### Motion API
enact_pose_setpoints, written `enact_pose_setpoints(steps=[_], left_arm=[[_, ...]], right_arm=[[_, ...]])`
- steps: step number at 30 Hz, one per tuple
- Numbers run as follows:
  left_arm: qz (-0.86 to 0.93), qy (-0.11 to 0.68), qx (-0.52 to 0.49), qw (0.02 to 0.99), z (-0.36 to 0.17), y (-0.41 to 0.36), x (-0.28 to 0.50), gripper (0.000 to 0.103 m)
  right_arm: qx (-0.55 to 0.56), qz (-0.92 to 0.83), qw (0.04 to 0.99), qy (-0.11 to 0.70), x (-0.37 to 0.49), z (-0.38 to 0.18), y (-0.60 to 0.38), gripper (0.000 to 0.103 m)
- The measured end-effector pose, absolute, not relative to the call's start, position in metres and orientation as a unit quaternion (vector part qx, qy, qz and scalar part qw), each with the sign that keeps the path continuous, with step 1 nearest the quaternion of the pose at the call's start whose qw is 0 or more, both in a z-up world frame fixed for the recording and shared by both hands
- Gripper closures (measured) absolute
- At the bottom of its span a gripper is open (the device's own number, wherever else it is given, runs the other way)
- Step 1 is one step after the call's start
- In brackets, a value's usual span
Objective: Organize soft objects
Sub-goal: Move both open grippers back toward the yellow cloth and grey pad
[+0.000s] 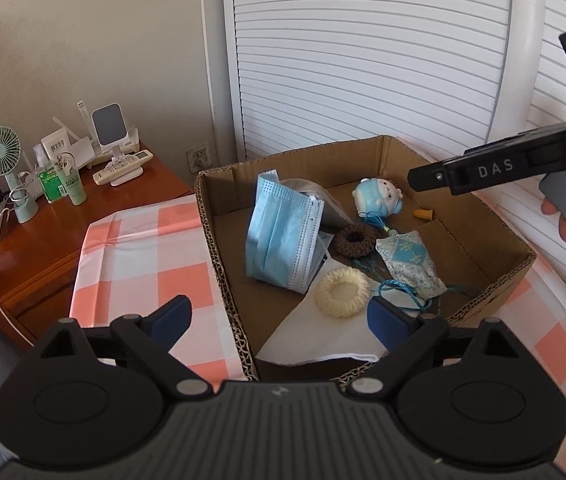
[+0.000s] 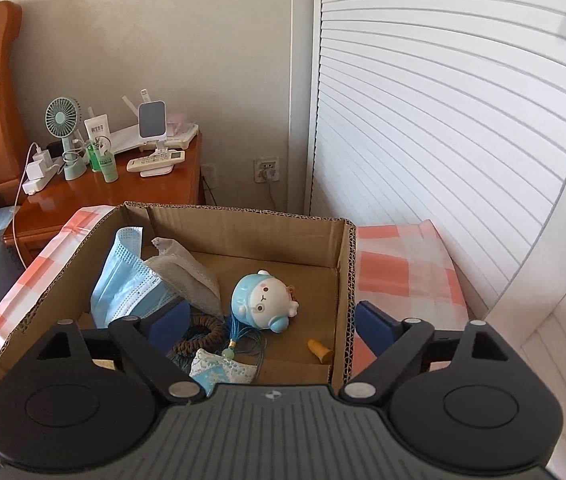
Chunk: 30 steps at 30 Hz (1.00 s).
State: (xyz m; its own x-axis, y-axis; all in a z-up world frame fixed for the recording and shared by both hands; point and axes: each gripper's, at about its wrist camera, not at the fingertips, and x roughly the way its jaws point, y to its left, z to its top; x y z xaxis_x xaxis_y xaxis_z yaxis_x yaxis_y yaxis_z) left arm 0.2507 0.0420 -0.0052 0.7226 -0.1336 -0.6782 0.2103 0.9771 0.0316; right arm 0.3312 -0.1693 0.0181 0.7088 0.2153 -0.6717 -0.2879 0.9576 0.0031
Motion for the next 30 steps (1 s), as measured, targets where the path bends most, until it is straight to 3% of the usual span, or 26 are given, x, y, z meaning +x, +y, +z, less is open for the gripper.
enact_pose_setpoints(steps=[5,14,30], left_arm=[[-0.093,0.357,0.056,0.928,0.002,0.044,0.24,0.008],[-0.082,0.347,0.045,0.933,0.01,0.05,0.195,0.003],[-0.023,0.391,0.006,0.92,-0.028,0.072,0.127,0.003]], right_arm=[[-0.053,0.138,0.926,0.347,0.309,0.029,-0.168,0.0],[-0.055,0.148,0.927,0.34,0.244,0.036,-0.162,0.0],[-0.083,0.211,0.894,0.385,0.13,-0.04,-0.121,0.0]])
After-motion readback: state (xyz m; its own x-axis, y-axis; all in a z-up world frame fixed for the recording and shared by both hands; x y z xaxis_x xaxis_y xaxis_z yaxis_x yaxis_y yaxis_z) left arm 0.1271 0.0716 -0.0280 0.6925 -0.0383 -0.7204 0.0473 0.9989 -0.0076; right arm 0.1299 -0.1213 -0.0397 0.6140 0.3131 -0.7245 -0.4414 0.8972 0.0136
